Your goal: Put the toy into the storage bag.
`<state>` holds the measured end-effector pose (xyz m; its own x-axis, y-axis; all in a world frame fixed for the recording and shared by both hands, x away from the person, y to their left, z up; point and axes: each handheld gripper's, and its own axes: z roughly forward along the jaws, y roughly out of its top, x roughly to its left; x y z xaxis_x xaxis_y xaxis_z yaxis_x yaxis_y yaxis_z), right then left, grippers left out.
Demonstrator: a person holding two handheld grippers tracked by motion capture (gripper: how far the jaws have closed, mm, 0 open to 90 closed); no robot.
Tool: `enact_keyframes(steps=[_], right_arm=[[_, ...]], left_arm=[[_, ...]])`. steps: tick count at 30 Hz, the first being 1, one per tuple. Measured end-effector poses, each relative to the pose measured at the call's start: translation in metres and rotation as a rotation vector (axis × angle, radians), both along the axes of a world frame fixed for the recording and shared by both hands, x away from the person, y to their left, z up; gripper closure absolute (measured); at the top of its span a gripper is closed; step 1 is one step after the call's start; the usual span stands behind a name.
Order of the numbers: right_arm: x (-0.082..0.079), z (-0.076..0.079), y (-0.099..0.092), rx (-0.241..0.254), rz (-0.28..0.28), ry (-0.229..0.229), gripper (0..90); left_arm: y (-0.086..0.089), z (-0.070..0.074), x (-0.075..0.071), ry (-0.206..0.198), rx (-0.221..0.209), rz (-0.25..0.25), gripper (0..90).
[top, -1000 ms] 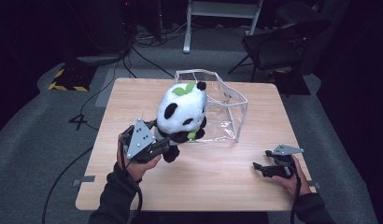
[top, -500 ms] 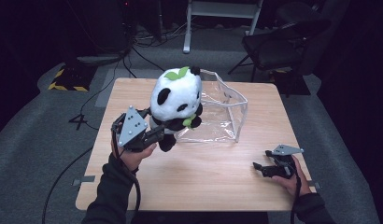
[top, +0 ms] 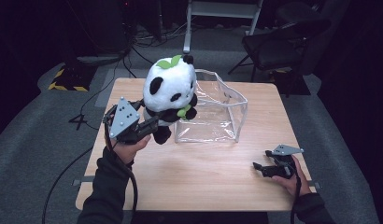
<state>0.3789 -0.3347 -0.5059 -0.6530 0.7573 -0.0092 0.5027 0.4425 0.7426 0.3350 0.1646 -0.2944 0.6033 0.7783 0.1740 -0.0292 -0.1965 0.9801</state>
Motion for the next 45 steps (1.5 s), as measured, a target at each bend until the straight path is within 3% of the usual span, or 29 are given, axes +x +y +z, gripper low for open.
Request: enact_keyframes(steps=[11,21,33,45], right_arm=[[0.000,0.000,0.000,0.000,0.000,0.000,18.0],[0.000,0.000,0.000,0.000,0.000,0.000,18.0],[0.000,0.000,0.000,0.000,0.000,0.000,18.0],[0.000,0.000,0.000,0.000,0.000,0.000,18.0]], left_arm=[[0.003,0.019,0.019,-0.011,0.006,0.030,51.8],[-0.008,0.034,0.044,0.003,0.016,0.037,51.8],[-0.035,0.045,0.079,0.036,0.038,0.048,51.7],[-0.064,0.051,0.100,0.051,0.069,0.057,51.6]])
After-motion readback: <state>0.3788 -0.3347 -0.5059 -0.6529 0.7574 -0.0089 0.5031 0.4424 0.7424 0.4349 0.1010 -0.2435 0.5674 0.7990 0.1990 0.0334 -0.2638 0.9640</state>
